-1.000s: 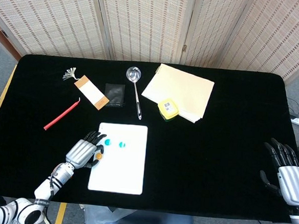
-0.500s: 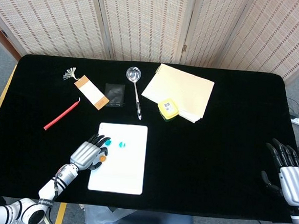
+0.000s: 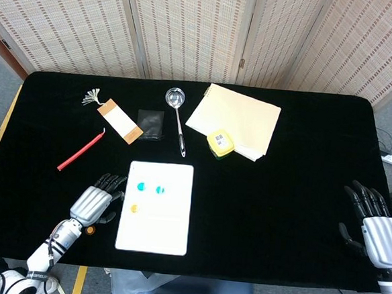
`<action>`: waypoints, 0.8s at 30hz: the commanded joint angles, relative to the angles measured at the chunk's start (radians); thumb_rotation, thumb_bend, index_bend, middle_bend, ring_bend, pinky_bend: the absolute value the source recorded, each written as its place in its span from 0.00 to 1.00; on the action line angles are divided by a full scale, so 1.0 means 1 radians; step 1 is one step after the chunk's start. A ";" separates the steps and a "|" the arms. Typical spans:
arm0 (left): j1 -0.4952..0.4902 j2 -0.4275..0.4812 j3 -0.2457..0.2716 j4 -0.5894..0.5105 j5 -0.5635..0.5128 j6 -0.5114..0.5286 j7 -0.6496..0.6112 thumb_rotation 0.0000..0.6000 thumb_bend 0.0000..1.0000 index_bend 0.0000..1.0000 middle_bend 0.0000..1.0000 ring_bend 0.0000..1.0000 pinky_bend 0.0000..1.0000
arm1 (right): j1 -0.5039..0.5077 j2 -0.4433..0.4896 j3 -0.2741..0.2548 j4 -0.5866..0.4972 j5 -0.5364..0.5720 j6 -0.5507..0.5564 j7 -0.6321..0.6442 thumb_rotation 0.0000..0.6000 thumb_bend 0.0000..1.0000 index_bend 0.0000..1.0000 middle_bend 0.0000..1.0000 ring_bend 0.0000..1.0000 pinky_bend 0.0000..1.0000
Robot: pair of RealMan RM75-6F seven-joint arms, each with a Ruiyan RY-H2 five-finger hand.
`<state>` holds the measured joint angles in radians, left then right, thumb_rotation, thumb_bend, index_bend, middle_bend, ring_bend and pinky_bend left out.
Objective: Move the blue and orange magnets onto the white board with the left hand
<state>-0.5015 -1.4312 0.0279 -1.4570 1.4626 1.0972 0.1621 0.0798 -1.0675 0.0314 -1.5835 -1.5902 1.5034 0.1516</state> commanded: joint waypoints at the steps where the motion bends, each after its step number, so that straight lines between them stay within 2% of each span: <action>1: 0.029 0.021 0.024 -0.003 0.018 0.027 -0.019 1.00 0.38 0.42 0.08 0.00 0.00 | 0.004 -0.003 0.000 -0.001 -0.004 -0.003 -0.002 1.00 0.46 0.00 0.00 0.00 0.00; 10: 0.109 0.027 0.071 0.046 0.039 0.093 -0.070 1.00 0.38 0.42 0.08 0.00 0.00 | 0.012 -0.003 0.000 -0.006 -0.009 -0.011 -0.009 1.00 0.46 0.00 0.00 0.00 0.00; 24: 0.168 0.022 0.101 0.059 0.064 0.116 -0.084 1.00 0.38 0.42 0.08 0.00 0.00 | 0.020 -0.002 0.000 -0.016 -0.010 -0.019 -0.018 1.00 0.46 0.00 0.00 0.00 0.00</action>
<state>-0.3345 -1.4091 0.1278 -1.3985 1.5260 1.2134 0.0769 0.1000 -1.0692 0.0314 -1.5995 -1.5999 1.4849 0.1334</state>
